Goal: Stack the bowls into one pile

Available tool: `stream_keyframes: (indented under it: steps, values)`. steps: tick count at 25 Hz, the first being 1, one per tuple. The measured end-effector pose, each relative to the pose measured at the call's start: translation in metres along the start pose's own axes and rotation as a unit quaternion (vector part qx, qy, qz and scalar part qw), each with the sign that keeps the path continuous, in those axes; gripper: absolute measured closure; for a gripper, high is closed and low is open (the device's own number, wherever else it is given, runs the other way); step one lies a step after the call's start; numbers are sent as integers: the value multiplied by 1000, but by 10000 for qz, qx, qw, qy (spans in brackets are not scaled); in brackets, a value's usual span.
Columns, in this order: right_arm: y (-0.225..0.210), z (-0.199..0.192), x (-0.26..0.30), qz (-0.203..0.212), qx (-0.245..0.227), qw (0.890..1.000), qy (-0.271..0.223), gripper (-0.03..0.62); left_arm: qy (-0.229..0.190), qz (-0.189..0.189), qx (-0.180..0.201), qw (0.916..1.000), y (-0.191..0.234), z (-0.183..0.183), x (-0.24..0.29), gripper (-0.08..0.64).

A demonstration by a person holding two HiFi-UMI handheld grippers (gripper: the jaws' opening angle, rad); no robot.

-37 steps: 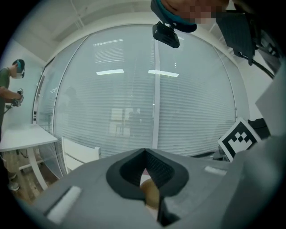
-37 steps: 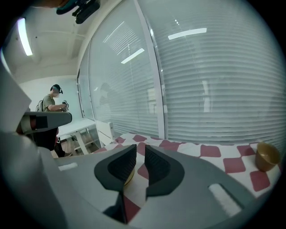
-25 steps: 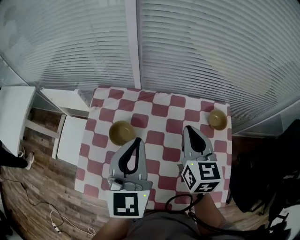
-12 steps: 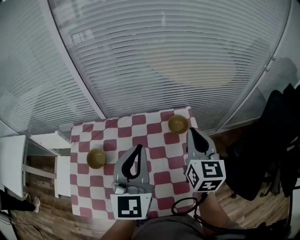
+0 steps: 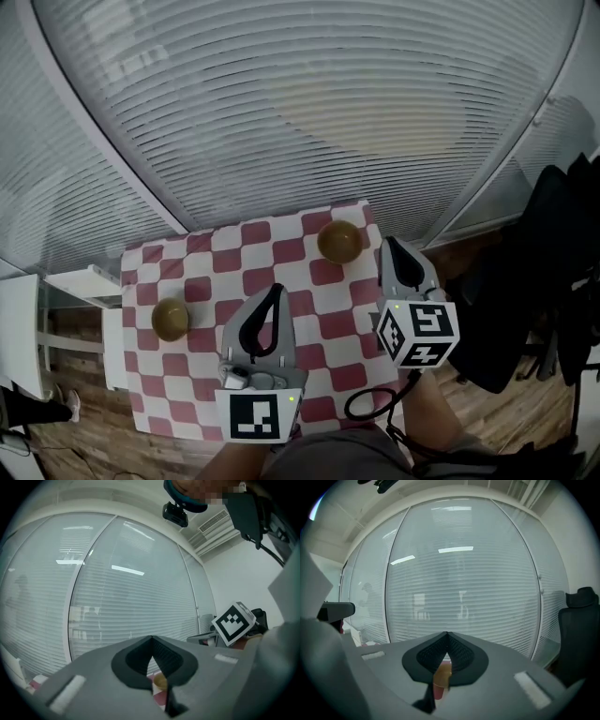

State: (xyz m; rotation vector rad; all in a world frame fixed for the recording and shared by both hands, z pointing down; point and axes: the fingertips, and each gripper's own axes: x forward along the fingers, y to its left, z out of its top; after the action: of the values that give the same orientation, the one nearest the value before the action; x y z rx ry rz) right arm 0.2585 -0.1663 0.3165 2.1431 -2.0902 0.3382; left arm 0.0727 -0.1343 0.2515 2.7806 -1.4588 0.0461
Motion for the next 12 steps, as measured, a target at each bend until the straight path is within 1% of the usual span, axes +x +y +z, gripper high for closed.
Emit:
stream_keyframes:
  steps: [3, 8, 9, 12]
  values:
    - [-6, -25, 24, 28, 99, 9996, 268, 565, 234, 7, 15, 9997, 1, -22, 12, 560]
    - [-22, -68, 65, -24, 191, 9975, 681, 561, 666, 134, -167, 9975, 13, -69, 39, 560]
    - [-24, -77, 72, -30, 215, 9969, 762, 553, 733, 158, -202, 9970, 15, -77, 43, 560]
    - [-29, -107, 87, -26, 311, 9941, 1038, 499, 1024, 193, -363, 9939, 16, -106, 47, 560]
